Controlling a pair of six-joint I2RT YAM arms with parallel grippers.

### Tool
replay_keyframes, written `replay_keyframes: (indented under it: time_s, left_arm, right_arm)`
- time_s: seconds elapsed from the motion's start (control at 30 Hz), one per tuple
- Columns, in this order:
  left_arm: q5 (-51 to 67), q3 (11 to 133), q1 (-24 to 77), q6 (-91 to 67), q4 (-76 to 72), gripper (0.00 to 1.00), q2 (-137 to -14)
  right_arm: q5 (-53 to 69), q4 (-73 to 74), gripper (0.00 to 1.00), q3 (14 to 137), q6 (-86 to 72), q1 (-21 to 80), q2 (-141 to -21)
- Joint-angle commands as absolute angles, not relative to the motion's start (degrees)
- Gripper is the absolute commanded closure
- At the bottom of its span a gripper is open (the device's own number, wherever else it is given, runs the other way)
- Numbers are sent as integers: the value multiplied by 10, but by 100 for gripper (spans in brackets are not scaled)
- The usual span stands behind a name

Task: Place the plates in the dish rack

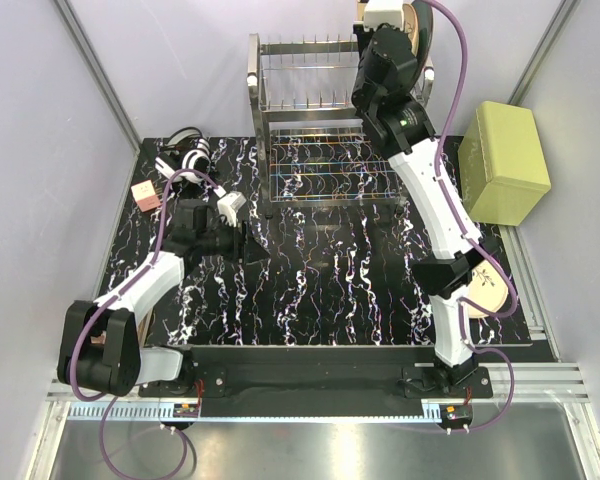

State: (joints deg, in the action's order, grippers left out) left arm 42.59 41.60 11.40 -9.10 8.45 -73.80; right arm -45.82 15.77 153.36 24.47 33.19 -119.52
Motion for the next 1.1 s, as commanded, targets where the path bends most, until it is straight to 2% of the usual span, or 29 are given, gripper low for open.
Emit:
replay_keyframes:
  time_s: [0.0,0.5,1.07]
  left_arm:
    - [426,418,113,-97,44,44,-737]
    - [438,421,113,-112,23,44,-768]
    - [439,417,101,-116,16,44,-785]
  right_arm:
    - [-483,29,100,1553,238,335,-1172]
    - [-537,77,100,1542,173,304,-1196]
    - [-518,137,100,1565,126,291,-1244]
